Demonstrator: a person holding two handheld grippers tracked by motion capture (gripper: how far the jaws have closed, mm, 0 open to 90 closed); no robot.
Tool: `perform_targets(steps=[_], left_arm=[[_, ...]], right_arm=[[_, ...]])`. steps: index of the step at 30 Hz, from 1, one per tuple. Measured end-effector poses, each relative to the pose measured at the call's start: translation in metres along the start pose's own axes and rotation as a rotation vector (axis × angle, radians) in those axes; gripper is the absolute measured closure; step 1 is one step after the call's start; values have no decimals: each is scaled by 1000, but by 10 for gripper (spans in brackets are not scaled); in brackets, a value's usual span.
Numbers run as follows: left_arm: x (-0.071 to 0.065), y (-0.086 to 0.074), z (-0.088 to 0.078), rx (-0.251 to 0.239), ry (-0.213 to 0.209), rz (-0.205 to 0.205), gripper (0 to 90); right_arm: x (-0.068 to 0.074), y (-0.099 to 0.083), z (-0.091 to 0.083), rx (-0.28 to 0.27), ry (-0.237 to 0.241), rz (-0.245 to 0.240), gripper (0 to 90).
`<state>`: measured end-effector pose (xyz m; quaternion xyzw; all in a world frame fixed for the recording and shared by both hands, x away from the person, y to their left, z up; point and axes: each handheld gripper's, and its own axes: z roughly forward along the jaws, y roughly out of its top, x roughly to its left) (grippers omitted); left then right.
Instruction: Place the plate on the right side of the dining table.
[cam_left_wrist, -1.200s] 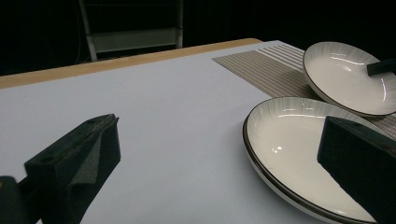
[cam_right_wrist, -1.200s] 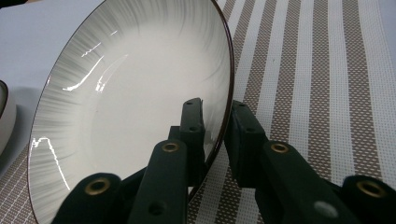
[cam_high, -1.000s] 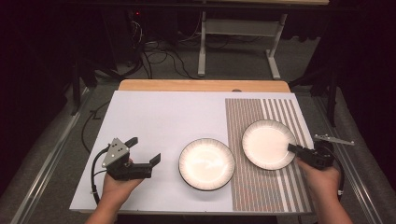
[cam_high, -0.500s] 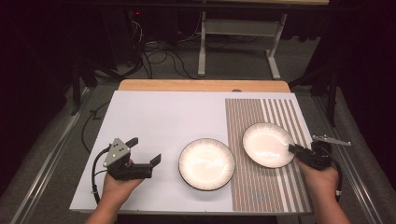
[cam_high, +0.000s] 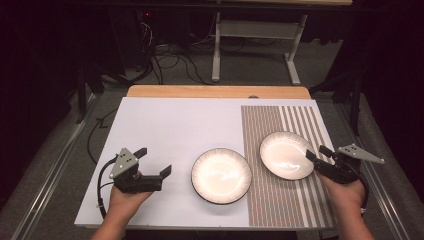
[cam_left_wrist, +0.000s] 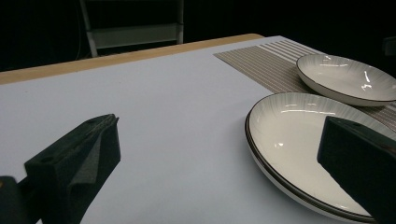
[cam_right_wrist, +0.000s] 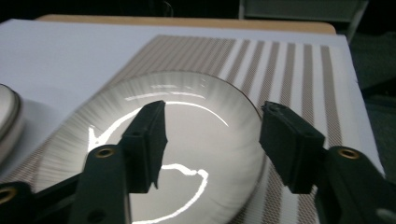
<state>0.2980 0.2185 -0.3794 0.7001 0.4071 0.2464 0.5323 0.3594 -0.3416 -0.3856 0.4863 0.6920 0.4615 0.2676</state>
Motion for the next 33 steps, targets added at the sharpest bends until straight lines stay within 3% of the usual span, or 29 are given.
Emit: perform_targets(steps=[1, 2, 5, 9, 10, 13, 17, 23, 33], left_arm=[[0, 0, -1, 0, -3, 1, 1], [0, 0, -1, 0, -3, 1, 1], [-2, 1, -1, 0, -10, 1, 3], [-4, 1, -2, -5, -10, 13, 3], [-4, 1, -3, -2, -12, 13, 3], [-4, 0, -4, -2, -9, 12, 1], [-6, 0, -6, -17, -2, 27, 1], [-8, 1, -11, -50, -6, 35, 1], [-7, 1, -12, -66, -1, 37, 0]], right_arm=[[10, 3, -2, -26, 38, -22, 347], [10, 3, -2, -26, 38, -22, 347], [28, 7, -5, -66, 75, -86, 278], [57, 12, -9, -99, 157, -139, 189], [57, 12, -9, -99, 157, -139, 189], [78, 12, -11, -112, 185, -173, 92], [94, 11, -11, -105, 213, -190, 5], [106, 8, -10, -96, 238, -213, 5], [104, 7, -9, -96, 223, -196, 5]])
